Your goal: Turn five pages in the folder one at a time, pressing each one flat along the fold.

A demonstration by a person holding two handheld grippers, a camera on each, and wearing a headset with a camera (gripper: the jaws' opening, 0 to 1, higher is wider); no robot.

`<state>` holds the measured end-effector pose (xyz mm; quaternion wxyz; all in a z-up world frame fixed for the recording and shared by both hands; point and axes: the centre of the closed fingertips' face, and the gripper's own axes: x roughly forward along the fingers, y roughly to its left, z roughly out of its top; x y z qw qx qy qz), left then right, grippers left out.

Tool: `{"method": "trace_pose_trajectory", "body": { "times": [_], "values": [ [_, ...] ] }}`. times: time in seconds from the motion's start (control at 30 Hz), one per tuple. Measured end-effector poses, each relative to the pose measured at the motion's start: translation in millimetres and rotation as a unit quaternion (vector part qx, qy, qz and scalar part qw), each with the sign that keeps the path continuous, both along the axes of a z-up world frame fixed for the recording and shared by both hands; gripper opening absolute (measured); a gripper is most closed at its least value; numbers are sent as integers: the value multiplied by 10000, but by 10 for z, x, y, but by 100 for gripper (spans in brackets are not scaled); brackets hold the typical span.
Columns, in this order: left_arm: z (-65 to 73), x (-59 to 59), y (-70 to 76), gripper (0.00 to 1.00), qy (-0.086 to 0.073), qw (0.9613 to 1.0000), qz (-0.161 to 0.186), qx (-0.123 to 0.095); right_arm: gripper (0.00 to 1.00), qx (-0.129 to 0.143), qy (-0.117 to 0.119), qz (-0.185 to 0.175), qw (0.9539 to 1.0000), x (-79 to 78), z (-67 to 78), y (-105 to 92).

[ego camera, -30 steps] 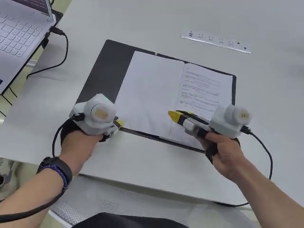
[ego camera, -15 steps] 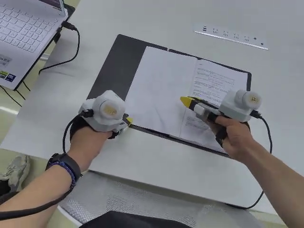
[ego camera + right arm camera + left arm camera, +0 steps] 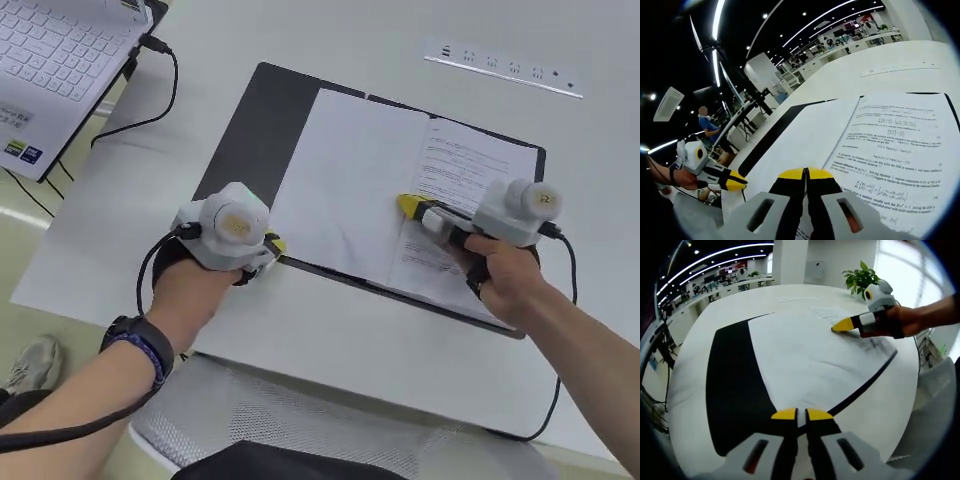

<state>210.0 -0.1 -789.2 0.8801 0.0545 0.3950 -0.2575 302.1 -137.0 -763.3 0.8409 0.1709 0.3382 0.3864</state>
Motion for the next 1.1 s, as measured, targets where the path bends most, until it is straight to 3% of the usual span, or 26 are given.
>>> {"method": "trace_pose_trajectory", "body": {
  "times": [0.47, 0.87, 1.1],
  "values": [
    [-30, 6, 20, 3, 18, 10000, 49, -47, 0, 516, 143, -551, 9970, 338, 10, 2],
    [-28, 0, 29, 3, 38, 9997, 176, -172, 0, 743, 158, -871, 9933, 608, 4, -16],
    [5, -24, 16, 3, 16, 9999, 146, -91, 0, 777, 92, -948, 9924, 767, -9, -16]
  ]
}}
